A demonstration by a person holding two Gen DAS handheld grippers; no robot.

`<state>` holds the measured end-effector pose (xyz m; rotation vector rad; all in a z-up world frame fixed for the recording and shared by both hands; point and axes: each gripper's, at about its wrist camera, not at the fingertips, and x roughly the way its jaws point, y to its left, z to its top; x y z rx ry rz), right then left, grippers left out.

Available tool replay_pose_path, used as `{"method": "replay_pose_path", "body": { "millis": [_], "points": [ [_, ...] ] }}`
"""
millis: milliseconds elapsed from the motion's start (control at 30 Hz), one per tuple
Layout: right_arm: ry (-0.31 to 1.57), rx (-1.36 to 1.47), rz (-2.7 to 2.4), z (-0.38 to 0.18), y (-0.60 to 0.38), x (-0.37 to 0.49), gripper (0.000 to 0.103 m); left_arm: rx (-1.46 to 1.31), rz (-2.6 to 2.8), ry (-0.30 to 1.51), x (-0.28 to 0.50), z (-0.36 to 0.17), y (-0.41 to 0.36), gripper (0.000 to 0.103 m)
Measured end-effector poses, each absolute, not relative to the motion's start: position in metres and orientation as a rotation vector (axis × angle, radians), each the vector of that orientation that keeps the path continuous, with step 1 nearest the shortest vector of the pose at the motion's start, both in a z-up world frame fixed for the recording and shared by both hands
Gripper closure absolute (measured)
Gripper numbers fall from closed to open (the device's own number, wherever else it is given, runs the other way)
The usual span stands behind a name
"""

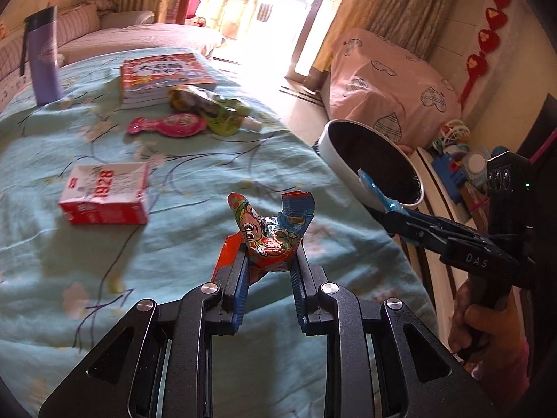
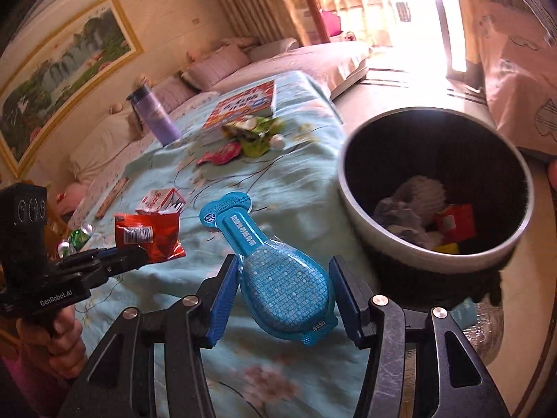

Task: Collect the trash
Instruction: 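Carry both items over the bin and open both tools to drop them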

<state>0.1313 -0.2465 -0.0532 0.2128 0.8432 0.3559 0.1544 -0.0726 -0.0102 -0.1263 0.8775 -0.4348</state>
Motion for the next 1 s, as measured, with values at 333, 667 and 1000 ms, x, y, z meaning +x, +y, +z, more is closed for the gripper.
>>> {"method": "replay_pose_path", "body": {
  "millis": [333,667,1000],
  "points": [
    [0.807,0.246,0.264,-0.044,-0.295,0.135,0.049,-0.035,-0.516,0.847,0.171,0.009,-0.131,0.082],
    [0.795,0.262,0.2,-0.041,-0.327,0.16,0.049,0.018,-0.561,0.846,0.196,0.016,-0.179,0.082],
    [0.795,0.28,0.156,-0.039,-0.354,0.184,0.049,0.051,-0.582,0.865,0.227,0.016,-0.217,0.082]
  ]
}}
